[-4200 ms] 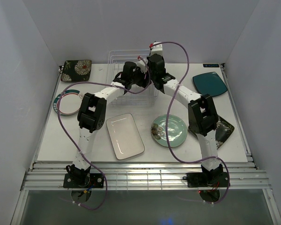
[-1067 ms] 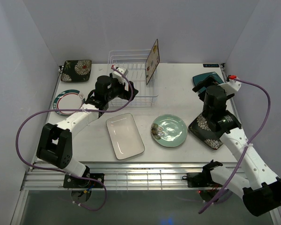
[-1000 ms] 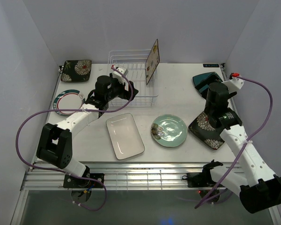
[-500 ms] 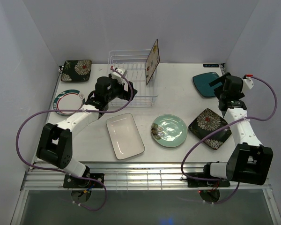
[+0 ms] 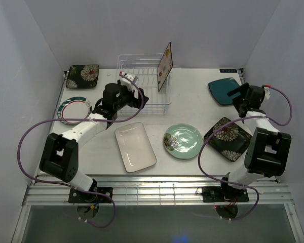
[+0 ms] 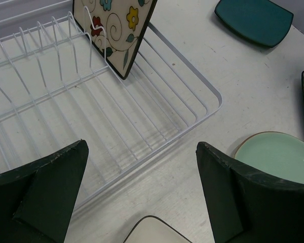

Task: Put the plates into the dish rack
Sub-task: Pick up the plate from the corner of the board.

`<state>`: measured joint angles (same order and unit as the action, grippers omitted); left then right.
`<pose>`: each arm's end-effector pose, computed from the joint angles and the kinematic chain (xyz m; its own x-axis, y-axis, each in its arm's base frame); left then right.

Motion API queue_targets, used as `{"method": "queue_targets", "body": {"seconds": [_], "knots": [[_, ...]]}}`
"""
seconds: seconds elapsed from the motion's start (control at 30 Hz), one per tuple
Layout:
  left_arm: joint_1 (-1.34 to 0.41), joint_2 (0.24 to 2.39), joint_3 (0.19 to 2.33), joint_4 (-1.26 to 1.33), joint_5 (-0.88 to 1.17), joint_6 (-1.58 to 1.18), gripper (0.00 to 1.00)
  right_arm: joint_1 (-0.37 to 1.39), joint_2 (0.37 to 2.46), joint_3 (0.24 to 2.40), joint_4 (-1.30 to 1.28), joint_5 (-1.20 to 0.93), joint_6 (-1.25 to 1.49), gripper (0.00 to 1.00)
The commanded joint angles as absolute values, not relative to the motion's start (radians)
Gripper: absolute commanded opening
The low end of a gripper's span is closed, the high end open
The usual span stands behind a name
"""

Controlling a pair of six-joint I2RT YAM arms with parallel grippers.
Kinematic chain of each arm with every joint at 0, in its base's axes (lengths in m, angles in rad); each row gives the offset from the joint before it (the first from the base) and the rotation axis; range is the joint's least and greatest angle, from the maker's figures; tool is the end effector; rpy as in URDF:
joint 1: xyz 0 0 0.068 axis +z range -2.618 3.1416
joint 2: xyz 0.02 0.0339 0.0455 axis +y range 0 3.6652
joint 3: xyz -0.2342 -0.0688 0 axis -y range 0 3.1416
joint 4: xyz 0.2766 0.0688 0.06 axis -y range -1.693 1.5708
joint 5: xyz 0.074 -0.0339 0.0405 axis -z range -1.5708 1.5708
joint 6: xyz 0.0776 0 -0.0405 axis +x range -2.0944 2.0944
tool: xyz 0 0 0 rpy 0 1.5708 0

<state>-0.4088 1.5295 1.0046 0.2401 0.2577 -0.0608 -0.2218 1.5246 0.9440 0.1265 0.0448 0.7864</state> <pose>0.3801 -0.1862 0.2189 -0.2943 0.0635 -0.9536 0.5920 0.7954 -0.1298 0.3987 -0.0935 0.1794 -0.1189 0.7517 -0.6487 0.4859 0.6138 0.6222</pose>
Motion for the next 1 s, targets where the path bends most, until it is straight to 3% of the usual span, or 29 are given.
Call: {"method": "queue_targets", "body": {"seconds": [0.0,0.97], "knots": [[-0.408,1.489,0.996,0.264,0.255,-0.064,0.98,-0.229,1.589,0.977,0.231,0.026,0.784,0.98],[-0.408,1.546,0.999,0.276,0.256,-0.055,0.98,-0.347,1.936,1.058,0.483,-0.195,0.853,0.89]]}}
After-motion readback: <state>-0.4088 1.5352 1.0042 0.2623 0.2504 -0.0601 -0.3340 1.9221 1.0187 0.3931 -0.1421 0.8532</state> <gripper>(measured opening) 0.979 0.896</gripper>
